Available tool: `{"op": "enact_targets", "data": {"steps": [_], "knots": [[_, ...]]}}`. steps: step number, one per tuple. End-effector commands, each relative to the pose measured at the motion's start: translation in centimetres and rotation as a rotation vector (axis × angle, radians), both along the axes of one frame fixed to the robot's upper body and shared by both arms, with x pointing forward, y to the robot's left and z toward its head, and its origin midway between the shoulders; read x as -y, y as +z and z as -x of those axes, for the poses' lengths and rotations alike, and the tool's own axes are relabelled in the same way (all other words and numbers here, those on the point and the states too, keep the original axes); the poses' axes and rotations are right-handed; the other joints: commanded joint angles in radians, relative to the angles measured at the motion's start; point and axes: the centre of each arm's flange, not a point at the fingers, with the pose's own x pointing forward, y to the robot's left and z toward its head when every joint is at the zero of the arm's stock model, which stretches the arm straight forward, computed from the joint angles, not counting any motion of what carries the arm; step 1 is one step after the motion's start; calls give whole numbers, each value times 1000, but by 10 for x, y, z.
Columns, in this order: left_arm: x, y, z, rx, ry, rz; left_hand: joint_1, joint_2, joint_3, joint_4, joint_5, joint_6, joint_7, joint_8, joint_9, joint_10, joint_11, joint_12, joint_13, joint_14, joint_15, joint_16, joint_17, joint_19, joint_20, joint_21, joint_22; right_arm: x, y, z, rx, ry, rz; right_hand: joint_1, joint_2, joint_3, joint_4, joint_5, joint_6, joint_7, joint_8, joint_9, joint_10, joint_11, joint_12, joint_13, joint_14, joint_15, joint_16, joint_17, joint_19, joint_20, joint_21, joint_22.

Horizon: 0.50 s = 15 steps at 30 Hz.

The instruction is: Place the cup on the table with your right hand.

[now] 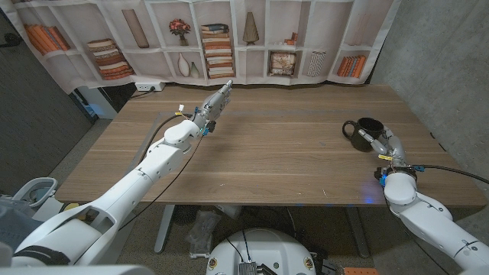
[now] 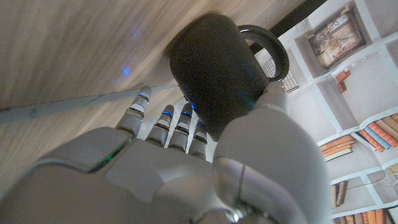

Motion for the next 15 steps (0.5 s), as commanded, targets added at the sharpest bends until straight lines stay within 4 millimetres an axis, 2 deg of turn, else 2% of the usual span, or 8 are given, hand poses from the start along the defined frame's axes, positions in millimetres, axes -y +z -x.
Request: {"op": "enact_targets", "data": {"steps": [1, 15], "knots": [[1, -1, 1, 1, -1, 1, 4, 5, -8, 3, 0, 3, 1, 3, 2, -6, 0, 4, 5, -31, -2, 3, 2, -57, -24, 5, 4, 2, 5, 6, -8, 5, 16, 1, 7, -13, 1, 6, -14, 1, -4, 2, -15, 4, -8, 2, -10, 3, -2, 2, -4, 0, -3, 6], [4, 0, 3, 8, -8, -2, 5, 6, -10, 3, -1, 4, 0, 3, 2, -5, 0, 5, 5, -30, -2, 3, 2, -57, -23, 5, 4, 4, 9, 17, -2, 7, 38, -5, 2, -18, 3, 9, -28, 7, -6, 0, -26, 14, -9, 2, -20, 16, 1, 2, -10, 7, -2, 6]]}}
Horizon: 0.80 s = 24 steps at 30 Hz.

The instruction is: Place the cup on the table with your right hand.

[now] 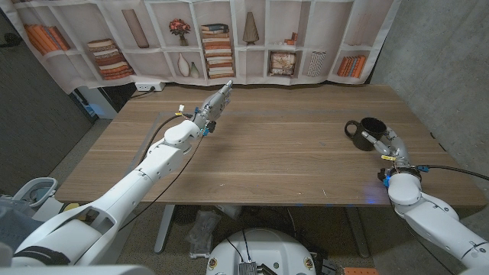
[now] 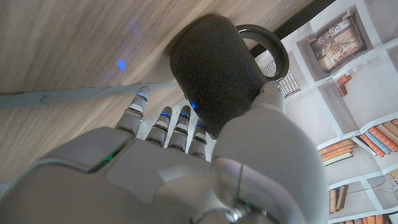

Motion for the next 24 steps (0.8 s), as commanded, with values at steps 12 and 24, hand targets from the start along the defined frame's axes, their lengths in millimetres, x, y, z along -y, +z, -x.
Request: {"op": "enact_targets", "data": {"steps": [12, 24], "knots": [[0, -3, 2, 2, -7, 2, 6, 7, -11, 2, -2, 5, 2, 3, 2, -5, 0, 5, 5, -31, 0, 3, 2, -58, -23, 5, 4, -5, 17, 8, -6, 29, 59, -24, -15, -19, 4, 12, -51, 5, -15, -5, -28, 14, -6, 0, -24, 15, 2, 1, -12, 7, -2, 6], [-3, -6, -2, -4, -8, 10, 6, 8, -12, 2, -2, 7, 1, 4, 2, -5, 1, 5, 5, -30, -1, 3, 2, -57, -23, 5, 4, -8, 25, 6, -16, 38, 76, -35, -22, -28, 8, 18, -86, 3, -19, -9, -39, 10, -6, -1, -45, 26, 1, 1, -17, 8, -1, 5]]}}
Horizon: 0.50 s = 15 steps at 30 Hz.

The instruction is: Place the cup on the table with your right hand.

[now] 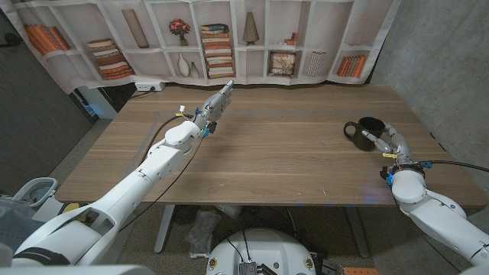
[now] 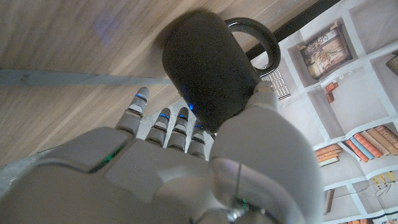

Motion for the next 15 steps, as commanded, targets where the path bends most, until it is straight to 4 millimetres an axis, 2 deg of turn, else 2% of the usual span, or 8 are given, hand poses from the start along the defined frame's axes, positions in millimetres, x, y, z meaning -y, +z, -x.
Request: {"op": "enact_targets", "data": {"steps": [1, 6, 7, 13, 15], "knots": [[-5, -3, -4, -8, 0, 8, 6, 8, -9, -1, -2, 4, -1, 4, 2, -4, 1, 5, 5, -30, -1, 4, 2, -57, -22, 5, 4, -3, 9, -1, -13, 10, 22, -16, -1, -13, 4, 10, -21, 2, 1, -2, -28, 8, -6, 2, -11, 3, 4, 3, -5, 1, -1, 5], [-5, -2, -6, -8, -1, 7, 7, 8, -9, -1, -2, 5, -1, 4, 2, -5, 0, 5, 5, -30, -1, 4, 2, -58, -22, 5, 4, -2, 10, -2, -40, 1, 15, -23, -4, -19, 6, 15, -55, 11, -4, -4, -29, 8, -3, 1, -30, 11, 1, 3, -16, 1, -3, 5], [-5, -1, -7, -9, -1, 6, 7, 8, -9, -1, -2, 5, -1, 4, 2, -5, -1, 5, 5, -30, -1, 4, 2, -57, -22, 5, 4, 0, 9, -3, -47, -3, 6, -28, -5, -23, 9, 19, -62, 11, 1, -6, -63, 20, -12, 0, -33, 13, 5, 3, -22, 1, -3, 5], [-5, 0, -9, -11, -3, 3, 7, 8, -10, -1, -2, 5, -1, 4, 2, -4, 0, 5, 5, -30, -1, 4, 2, -57, -22, 5, 4, 2, 7, -2, -58, -11, -2, -32, -8, -27, 10, 23, -81, 21, -1, -7, -72, 24, -11, -1, -47, 24, 3, 2, -26, 2, -3, 5], [-4, 1, -10, -11, -3, 1, 7, 9, -10, -1, -2, 5, -1, 4, 2, -4, 0, 5, 5, -30, -1, 3, 2, -57, -22, 5, 4, 2, 7, -2, -58, -12, -2, -35, -9, -30, 12, 25, -86, 22, 1, -8, -87, 32, -14, -1, -49, 24, 4, 2, -29, 2, -3, 4]]}}
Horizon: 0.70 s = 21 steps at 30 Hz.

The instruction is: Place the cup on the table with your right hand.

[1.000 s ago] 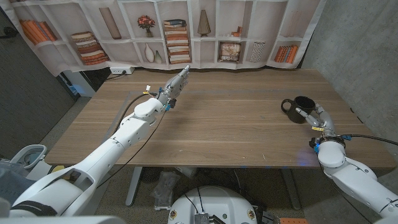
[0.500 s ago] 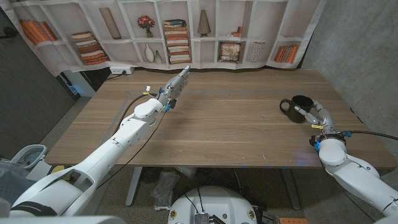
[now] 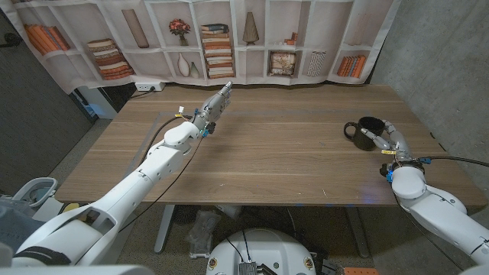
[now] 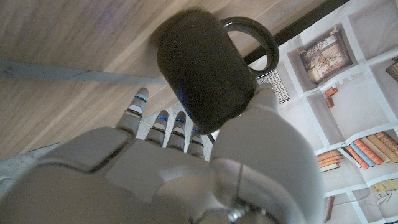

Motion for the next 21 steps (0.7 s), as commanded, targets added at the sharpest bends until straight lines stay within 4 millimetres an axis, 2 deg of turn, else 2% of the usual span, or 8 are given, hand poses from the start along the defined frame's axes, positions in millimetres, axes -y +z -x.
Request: {"op": "enact_targets", "data": {"steps": [1, 21], "knots": [[0, 3, -6, -3, -2, -4, 7, 9, -7, 1, -2, 2, 3, 4, 2, -4, 0, 5, 5, -30, -1, 4, 2, -57, -21, 5, 4, 3, 0, 0, -28, -12, -12, -12, -4, -11, 0, 10, -17, -2, 2, 1, -16, 8, -2, -1, -9, 7, 4, 2, -8, 1, -3, 4], [-1, 5, -7, -5, -3, -7, 8, 10, -9, 1, -3, 3, 2, 4, 2, -4, 1, 5, 5, -30, 0, 3, 2, -57, -20, 5, 4, 3, 14, 7, -15, -13, 11, -30, -13, -26, 8, 19, -51, 8, 5, -2, -59, 23, -4, -2, -48, 29, 1, 1, -26, 2, -5, 4]]}}
